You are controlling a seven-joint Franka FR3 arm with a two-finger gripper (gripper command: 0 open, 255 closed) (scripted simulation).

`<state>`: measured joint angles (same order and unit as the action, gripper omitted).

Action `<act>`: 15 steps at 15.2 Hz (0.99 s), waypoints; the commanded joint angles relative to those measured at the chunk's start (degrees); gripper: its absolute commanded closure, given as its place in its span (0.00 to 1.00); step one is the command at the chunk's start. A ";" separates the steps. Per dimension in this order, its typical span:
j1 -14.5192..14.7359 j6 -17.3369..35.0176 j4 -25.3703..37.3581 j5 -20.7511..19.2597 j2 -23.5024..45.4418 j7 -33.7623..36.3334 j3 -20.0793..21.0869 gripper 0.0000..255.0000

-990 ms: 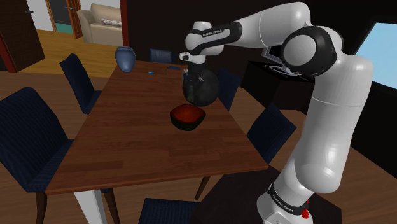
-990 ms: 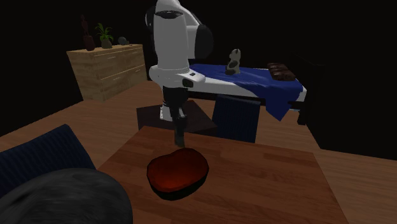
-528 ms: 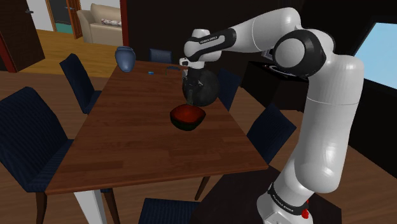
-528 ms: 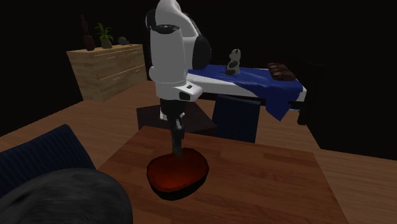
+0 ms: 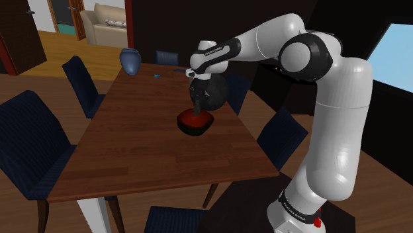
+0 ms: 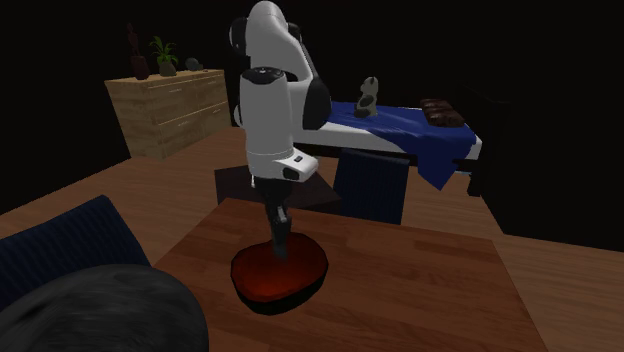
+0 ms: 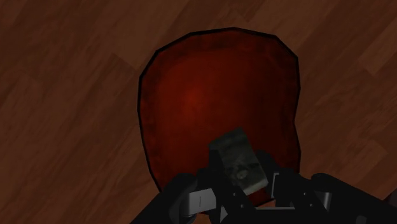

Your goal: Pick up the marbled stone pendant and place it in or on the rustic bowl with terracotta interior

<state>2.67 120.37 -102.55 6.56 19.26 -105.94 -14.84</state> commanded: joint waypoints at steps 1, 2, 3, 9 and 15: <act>-0.02 1.37 -0.75 0.23 0.61 -0.12 0.11 1.00; -0.06 2.23 -1.16 0.40 1.07 -0.23 0.17 1.00; -0.06 2.23 -1.17 0.40 1.07 -0.23 0.17 1.00; -0.06 2.23 -1.16 0.40 1.07 -0.23 0.17 1.00; -0.06 2.23 -1.16 0.40 1.07 -0.23 0.17 0.00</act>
<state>2.61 122.60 -103.72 6.96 20.34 -106.17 -14.67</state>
